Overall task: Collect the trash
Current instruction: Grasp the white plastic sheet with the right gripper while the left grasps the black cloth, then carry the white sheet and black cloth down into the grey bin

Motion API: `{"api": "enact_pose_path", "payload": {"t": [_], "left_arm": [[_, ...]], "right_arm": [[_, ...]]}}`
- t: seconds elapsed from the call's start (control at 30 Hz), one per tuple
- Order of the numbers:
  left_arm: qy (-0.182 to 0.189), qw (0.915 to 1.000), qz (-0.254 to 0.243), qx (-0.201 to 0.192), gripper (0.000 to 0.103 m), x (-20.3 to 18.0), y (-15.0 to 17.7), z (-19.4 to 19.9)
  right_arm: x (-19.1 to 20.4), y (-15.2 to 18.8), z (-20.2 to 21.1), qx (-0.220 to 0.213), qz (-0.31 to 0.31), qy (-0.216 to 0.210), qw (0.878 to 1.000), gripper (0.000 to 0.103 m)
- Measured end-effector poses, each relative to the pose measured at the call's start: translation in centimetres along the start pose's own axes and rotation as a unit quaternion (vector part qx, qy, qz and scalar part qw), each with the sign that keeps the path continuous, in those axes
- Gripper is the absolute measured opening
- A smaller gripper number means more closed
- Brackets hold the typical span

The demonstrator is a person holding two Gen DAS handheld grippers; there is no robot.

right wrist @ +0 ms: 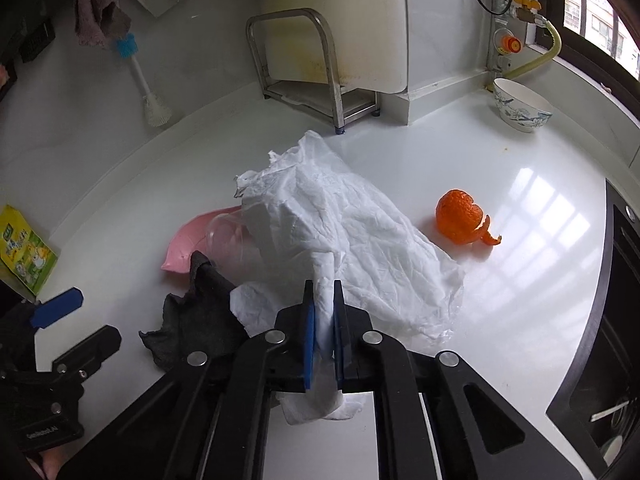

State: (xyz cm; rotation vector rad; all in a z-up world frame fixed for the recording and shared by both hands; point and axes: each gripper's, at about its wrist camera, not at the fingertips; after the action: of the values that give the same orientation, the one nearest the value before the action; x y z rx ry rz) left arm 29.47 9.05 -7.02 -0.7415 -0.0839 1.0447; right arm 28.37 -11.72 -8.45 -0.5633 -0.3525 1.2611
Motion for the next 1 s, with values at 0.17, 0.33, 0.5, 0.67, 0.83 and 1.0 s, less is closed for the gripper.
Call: {"api": "enact_pose_path", "payload": {"t": [0.17, 0.33, 0.5, 0.67, 0.83, 1.0], "left_arm": [[0.013, 0.9997, -0.018, 0.009, 0.077, -1.2, 0.2, -1.0], [0.024, 0.9987, -0.042, 0.015, 0.080, -2.6, 0.0, -2.2], [0.035, 0.9969, -0.068, 0.019, 0.080, -4.3, -0.3, -3.1], [0.046, 0.9941, -0.097, 0.021, 0.080, -6.1, -0.5, -4.0], [0.038, 0.9915, -0.119, 0.036, 0.080, -7.1, -0.2, -6.0], [0.033, 0.9904, -0.123, 0.054, 0.047, -7.0, 0.1, -7.4]], "right_arm": [[-2.4, -0.1, 1.7, -0.009, -0.044, -0.015, 0.999, 0.008], [-4.5, 0.4, 3.1, -0.014, -0.070, -0.008, 0.997, 0.008], [-6.2, 1.4, 4.1, -0.011, -0.089, 0.000, 0.996, 0.008], [-7.5, 2.5, 4.6, -0.007, -0.102, 0.010, 0.995, 0.008], [-8.4, 3.4, 4.9, -0.002, -0.116, 0.015, 0.993, 0.008], [-8.9, 4.4, 5.2, 0.003, -0.121, 0.018, 0.992, 0.008]]}}
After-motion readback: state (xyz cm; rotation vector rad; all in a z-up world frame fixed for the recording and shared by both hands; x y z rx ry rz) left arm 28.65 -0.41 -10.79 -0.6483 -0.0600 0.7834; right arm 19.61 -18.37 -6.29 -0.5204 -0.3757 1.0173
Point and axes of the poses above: each gripper's, at about its wrist camera, not at the fingertips, and z roughly against the way its jaws point, x to its left, y to its underside, and after that the axes turned 15 degrees about y, right-handed
